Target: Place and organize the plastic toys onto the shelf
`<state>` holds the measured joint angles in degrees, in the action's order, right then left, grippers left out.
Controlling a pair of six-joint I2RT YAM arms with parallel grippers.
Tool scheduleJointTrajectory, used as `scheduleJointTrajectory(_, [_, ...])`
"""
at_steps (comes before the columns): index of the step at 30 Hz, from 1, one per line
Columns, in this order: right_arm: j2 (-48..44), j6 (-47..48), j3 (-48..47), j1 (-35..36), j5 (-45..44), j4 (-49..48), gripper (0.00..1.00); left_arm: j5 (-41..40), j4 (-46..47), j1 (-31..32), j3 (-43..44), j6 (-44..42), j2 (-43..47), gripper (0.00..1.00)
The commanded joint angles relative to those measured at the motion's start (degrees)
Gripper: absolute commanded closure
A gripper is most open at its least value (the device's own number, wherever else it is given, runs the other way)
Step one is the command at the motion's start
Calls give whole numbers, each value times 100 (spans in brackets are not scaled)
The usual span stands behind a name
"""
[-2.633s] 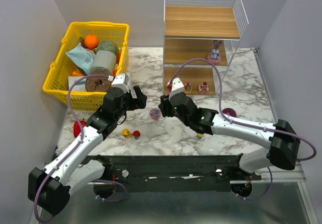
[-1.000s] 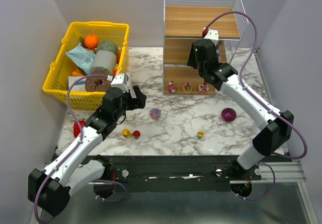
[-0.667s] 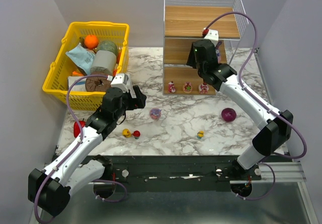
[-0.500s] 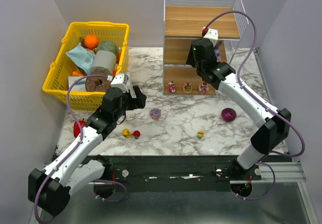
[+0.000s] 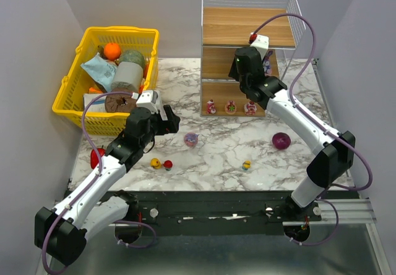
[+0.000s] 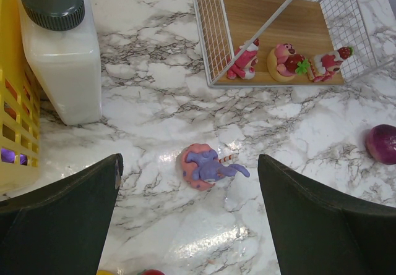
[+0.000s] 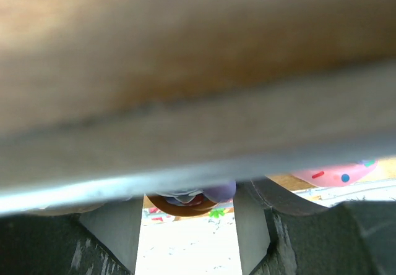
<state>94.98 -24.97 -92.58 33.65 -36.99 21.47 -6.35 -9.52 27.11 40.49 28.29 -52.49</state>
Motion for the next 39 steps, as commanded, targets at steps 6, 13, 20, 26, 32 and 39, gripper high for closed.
scheduleJointTrajectory(6, [258, 133, 249, -43, -282, -214, 42, -86, -77, -136, -50, -52, 11, 1])
scheduleJointTrajectory(13, [223, 195, 214, -43, -221, -214, 25, -77, -50, -154, -50, -78, 28, 1])
scheduleJointTrajectory(20, [179, 229, 143, -43, -142, -214, 20, -68, -50, -154, -50, -70, 19, 1])
scheduleJointTrajectory(26, [-102, 203, 196, -34, 201, -223, 16, -77, -59, -163, -32, -70, 28, 1])
scheduleJointTrajectory(32, [-418, 194, 266, -43, 693, -30, 13, -68, -50, -171, -50, -52, 55, 1])
scheduleJointTrajectory(39, [-682, 185, 476, -43, 685, 304, 12, -86, 2, -180, -76, -43, 125, 1])
